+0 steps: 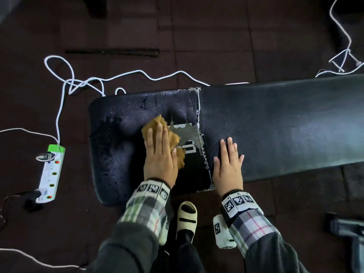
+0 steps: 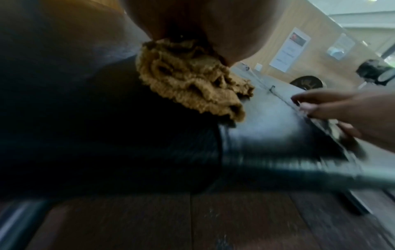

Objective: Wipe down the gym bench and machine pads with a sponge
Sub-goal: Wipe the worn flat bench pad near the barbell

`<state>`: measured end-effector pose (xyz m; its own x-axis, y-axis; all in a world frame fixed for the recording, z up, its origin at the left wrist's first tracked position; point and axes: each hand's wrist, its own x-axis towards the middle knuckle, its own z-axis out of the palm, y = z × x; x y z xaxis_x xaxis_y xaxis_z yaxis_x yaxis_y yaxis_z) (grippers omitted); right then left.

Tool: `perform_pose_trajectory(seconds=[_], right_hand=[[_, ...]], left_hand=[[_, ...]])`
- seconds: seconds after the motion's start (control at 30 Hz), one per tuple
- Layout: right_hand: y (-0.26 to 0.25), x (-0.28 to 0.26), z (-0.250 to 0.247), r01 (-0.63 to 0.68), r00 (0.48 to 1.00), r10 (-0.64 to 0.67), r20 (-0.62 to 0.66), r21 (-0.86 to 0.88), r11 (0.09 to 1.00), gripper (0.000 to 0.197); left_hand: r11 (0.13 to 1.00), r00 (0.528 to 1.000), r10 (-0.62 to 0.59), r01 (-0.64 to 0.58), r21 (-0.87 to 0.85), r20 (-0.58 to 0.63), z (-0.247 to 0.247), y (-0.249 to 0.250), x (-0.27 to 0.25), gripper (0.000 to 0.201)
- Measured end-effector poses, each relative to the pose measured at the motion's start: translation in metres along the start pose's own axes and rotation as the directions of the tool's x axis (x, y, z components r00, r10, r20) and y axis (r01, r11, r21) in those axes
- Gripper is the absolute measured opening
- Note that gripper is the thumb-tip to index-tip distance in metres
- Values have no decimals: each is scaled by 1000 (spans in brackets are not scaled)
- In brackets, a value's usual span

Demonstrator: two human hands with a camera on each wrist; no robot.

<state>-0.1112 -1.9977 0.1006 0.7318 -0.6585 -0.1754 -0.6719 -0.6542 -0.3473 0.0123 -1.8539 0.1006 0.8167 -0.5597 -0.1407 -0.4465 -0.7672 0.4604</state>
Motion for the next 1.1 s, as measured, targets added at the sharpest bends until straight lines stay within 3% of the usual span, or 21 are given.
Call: perform_pose_trajectory(seconds=[0.17,0.3,0.43,0.57,0.7,0.77,0.9,1.1], right_hand=[[0,0,1,0,1000,0,-14,7,1000,56],[-2,1,2,-11,1000,11,-10,1,1000,56],[-2,1,3,-9,1000,9,-18,-1,1000,55],[-1,0,3,-9,1000,9,-15,-2,1000,55],[0,0,2,-12,1000,12,-11,3,1000,56],[0,0,2,-10,1000,10,-10,11,1000,57],[0,0,2,-9,1000,9,-12,16,1000,57],[-1,1,2,-16,1000,16,1,7,1000,57]], left_hand=[[998,999,-44,44,-42,5,-8,-24,-35,58],[979,980,-198,196,-58,-29,-23,-36,3,61],[970,970,-244,244,2,4,-32,-19,53,62],[986,985,-164,166,-33,52,-21,5,53,61],[1000,999,-12,12,-15,30,-1,5,3,57],[1000,1000,-1,2,-15,21,0,-5,-16,58],[996,996,-82,81,-42,-36,-10,-25,-6,58],[965,955,-259,261,-3,-143,-33,-39,67,60]])
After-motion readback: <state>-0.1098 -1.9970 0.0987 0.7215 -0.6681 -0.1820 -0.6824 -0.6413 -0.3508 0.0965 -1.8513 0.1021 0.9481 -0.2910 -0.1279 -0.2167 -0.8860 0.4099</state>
